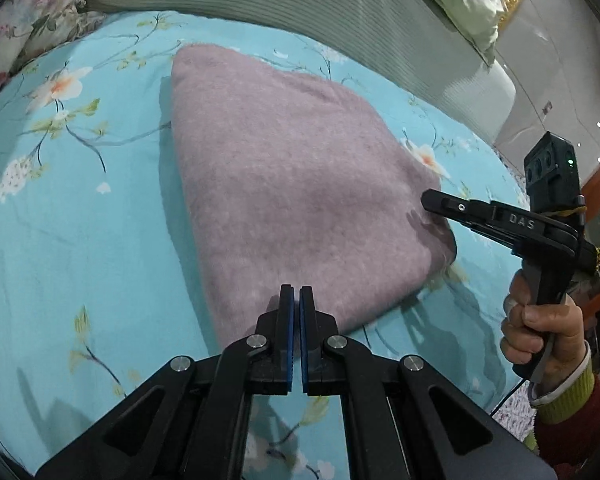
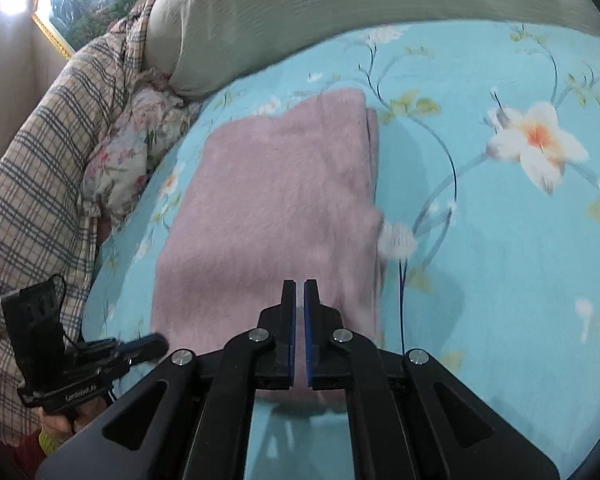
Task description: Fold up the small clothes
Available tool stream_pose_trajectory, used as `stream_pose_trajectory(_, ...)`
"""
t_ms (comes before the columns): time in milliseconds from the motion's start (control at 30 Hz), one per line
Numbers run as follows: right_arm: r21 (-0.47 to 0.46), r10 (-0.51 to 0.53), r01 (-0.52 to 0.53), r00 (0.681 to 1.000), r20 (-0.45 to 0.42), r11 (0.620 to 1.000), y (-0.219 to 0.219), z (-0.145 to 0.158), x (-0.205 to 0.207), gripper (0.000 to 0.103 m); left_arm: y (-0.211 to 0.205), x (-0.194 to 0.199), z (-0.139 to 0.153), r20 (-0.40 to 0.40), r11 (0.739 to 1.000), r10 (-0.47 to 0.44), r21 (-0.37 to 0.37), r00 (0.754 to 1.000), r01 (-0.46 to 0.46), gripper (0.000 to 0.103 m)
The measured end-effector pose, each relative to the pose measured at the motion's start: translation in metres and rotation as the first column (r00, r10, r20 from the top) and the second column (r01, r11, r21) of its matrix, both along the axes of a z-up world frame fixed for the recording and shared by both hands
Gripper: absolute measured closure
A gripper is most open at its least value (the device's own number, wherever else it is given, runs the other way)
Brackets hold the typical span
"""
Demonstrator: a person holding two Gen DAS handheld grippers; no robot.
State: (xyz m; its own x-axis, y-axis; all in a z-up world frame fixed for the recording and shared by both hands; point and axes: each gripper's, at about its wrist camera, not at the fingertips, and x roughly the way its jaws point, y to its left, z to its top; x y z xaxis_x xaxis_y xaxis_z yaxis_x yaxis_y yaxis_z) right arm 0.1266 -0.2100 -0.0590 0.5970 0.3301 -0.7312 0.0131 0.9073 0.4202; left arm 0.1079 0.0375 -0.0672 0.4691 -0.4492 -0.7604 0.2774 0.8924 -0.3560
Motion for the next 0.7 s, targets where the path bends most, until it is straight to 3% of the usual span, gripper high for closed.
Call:
stream_pose_trajectory(100,-0.036,-0.013,0.010,0.997,-0.080,0.999,-0.003,-0.029,-0.007,0.096,-0.001,-0.001,-0.014,-0.031,1.000,0.007,0.014,1.000,-0.007,0.102)
stream_pose_trajectory(200,-0.008,-0.016,0.016,0.998,-0.060,1.000,-0.007,-0.032,-0.013,0.096,-0.002,0.000,-0.016,-0.029,1.000,0.004,0.015,1.000,-0.004,0.102)
stream_pose_trajectory(300,-0.011,-0.018,0.017,0.998,-0.059,1.000,-0.006,-0.019,-0.011,0.094,-0.004,0.001,-0.012,-0.025,0.999,-0.005,0.034,1.000,0.005,0.102)
stream_pose_trajectory(367,-0.012,-0.025,0.025,1.000,-0.012,1.000,-0.008,-0.003,-0.009,0.087,-0.002,-0.004,-0.003,-0.010,0.999,-0.008,0.034,1.000,0.008,0.102)
stream_pose_trajectory(433,-0.017,-0.042,0.042,0.999,0.029,0.999,-0.013,0.010,-0.004,0.065,0.000,-0.004,0.006,0.012,1.000,0.000,0.025,1.000,-0.001,0.102)
stream_pose_trajectory(467,-0.016,-0.049,0.050,0.997,0.054,0.999,-0.015,0.018,0.001,0.061,0.003,-0.004,0.011,0.022,1.000,0.008,0.017,1.000,-0.008,0.101)
stream_pose_trajectory(600,-0.069,-0.087,0.093,0.993,0.078,0.993,-0.022,0.033,0.035,0.060,0.011,0.003,0.018,0.038,0.999,0.050,0.005,0.998,-0.050,0.101)
stream_pose_trajectory(700,-0.041,-0.113,0.114,0.993,0.043,0.993,-0.030,0.029,0.071,0.060,0.015,0.013,0.014,0.028,0.996,0.093,0.011,0.995,-0.093,0.101)
